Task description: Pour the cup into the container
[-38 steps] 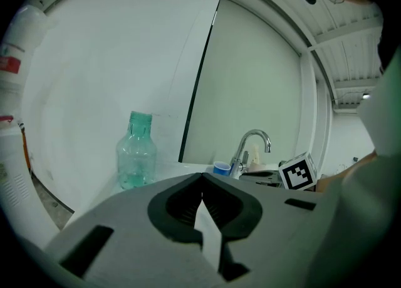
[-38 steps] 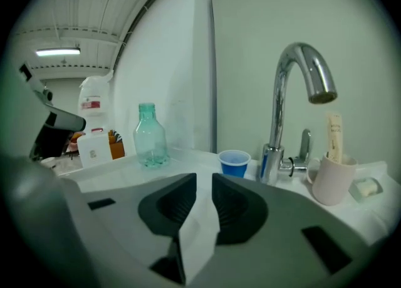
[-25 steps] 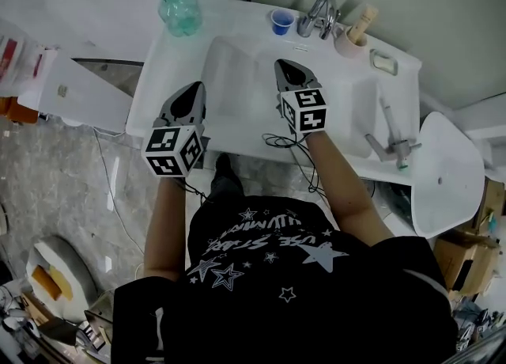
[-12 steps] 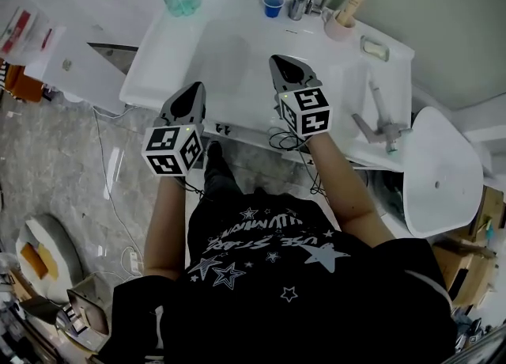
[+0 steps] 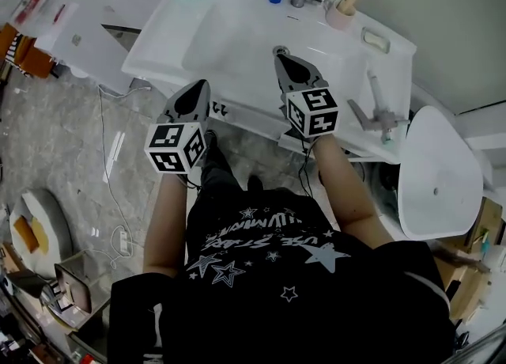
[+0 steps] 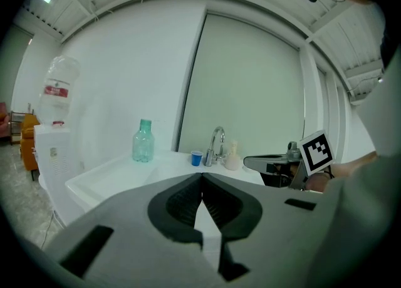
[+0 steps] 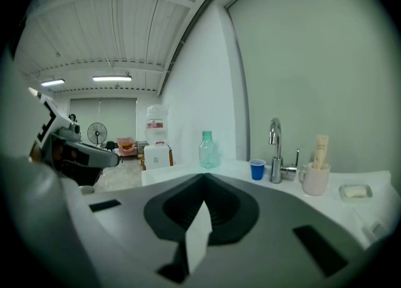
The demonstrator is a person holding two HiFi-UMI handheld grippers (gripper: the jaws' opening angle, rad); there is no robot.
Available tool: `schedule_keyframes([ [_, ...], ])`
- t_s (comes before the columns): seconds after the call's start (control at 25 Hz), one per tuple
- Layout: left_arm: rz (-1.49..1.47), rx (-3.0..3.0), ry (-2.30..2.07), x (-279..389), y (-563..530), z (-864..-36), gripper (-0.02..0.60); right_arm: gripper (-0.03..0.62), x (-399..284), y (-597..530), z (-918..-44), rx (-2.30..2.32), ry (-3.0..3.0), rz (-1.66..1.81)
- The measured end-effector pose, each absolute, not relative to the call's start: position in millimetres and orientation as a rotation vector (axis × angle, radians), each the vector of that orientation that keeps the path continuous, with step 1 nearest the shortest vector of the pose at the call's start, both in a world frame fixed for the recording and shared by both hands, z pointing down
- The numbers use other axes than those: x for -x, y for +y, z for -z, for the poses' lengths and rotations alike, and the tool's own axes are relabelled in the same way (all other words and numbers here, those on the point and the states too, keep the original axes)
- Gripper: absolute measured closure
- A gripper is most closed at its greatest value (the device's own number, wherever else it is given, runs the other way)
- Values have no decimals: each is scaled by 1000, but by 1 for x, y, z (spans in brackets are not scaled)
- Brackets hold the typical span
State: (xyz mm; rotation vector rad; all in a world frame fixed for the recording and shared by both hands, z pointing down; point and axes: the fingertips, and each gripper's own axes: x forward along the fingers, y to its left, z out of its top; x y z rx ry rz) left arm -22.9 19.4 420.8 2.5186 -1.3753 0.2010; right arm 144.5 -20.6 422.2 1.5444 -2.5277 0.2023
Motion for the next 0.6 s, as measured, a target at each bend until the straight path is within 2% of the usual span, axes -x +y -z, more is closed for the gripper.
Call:
schedule_keyframes([
  [0.6,-220,-2479,-1405,50,64,-430,571,588,-117,13,-422,-1514,-2587,-287],
])
